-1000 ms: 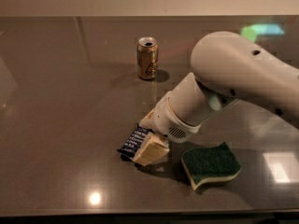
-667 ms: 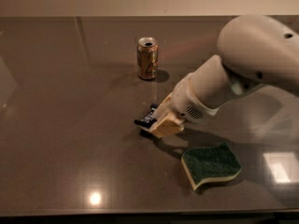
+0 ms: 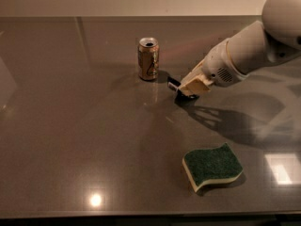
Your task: Move rxbar blueberry near orange can
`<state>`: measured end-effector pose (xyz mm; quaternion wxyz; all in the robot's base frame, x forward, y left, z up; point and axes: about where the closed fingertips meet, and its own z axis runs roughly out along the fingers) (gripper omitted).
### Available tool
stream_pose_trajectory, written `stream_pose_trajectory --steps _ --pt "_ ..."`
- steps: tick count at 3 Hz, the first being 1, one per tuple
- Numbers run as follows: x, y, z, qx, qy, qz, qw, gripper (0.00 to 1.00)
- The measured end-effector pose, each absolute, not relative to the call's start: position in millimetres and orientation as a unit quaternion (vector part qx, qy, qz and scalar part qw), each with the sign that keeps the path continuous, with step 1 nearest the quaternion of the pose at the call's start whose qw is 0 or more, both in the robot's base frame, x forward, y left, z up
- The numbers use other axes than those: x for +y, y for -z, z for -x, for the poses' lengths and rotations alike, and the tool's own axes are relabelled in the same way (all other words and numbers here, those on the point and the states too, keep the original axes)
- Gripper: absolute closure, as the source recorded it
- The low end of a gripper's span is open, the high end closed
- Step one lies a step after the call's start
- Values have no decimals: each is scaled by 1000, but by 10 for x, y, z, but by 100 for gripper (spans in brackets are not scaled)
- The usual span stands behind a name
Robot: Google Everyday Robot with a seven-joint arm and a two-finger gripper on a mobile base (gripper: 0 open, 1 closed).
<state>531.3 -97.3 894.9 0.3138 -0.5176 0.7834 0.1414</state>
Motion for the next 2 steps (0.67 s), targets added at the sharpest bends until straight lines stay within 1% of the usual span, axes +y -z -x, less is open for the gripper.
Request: stream_pose_trajectory --steps 1,2 --pt "-1085 -8991 -5630 780 -124 513 336 100" --pt "-1031 -9032 -5861 770 -116 518 355 100"
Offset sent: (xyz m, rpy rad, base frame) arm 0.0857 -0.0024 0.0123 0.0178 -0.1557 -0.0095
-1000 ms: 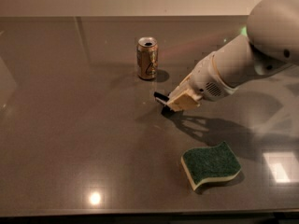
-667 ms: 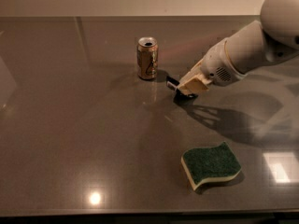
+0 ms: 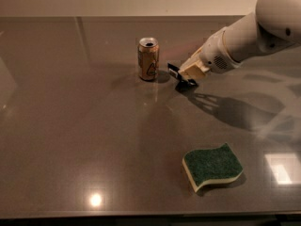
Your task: Move rxbar blueberry near orange can
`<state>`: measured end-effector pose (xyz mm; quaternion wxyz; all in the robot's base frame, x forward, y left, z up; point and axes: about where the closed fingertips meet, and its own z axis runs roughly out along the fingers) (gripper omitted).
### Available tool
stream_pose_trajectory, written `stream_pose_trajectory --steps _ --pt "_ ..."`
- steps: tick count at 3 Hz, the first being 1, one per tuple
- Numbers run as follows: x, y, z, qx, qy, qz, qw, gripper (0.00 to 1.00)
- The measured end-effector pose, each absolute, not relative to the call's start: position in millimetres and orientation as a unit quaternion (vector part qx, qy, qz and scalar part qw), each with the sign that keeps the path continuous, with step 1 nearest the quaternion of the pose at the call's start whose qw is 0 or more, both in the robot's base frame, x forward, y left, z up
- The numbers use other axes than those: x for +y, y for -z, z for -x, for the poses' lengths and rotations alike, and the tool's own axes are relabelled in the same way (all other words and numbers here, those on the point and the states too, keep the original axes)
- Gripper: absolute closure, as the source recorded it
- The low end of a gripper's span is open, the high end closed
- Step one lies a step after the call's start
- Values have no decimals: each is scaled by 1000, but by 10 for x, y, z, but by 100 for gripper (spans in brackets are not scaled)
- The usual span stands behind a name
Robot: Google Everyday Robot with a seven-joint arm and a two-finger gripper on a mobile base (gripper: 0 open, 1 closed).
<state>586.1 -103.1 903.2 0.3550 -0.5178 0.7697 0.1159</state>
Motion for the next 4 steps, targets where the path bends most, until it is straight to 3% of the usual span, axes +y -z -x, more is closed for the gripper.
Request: stream_pose_trajectory --steps 1,2,4 --pt "-890 -9073 -6025 758 -118 525 370 100" --pt "-750 -9086 -6114 749 -124 528 380 83" --pt "-618 -9002 -6173 744 -129 530 385 37"
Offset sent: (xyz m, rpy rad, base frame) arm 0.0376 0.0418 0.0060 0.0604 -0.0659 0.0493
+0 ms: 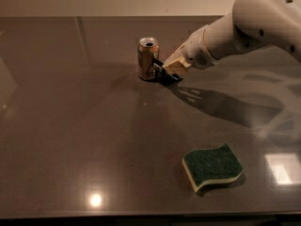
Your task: Move rxbar blueberry near orange can
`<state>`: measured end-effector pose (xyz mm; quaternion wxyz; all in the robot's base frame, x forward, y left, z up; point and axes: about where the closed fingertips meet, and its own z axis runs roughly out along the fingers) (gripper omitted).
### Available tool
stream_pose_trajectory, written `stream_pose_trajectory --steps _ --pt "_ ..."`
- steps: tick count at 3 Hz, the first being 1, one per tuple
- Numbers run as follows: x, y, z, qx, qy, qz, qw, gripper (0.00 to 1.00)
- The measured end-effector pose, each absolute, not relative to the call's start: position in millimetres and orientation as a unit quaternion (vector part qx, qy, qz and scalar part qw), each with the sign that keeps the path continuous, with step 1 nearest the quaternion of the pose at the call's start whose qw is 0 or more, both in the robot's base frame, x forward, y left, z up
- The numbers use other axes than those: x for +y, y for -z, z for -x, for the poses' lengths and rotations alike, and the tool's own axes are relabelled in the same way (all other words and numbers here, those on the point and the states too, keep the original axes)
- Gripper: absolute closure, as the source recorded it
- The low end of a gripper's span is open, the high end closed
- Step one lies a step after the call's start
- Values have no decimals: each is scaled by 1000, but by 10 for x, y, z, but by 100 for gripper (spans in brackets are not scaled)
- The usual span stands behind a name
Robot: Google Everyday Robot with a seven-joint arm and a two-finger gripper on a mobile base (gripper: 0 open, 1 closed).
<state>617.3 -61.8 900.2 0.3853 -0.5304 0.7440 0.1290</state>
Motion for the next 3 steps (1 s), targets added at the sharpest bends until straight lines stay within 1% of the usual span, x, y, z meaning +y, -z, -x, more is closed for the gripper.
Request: stream_pose_trajectory --steps 1,2,3 --pt "-628 -8986 -6170 743 -134 529 386 12" --pt "-700 -8988 -6138 742 -150 526 388 0" --pt "-700 -8988 -6137 742 -150 526 388 0"
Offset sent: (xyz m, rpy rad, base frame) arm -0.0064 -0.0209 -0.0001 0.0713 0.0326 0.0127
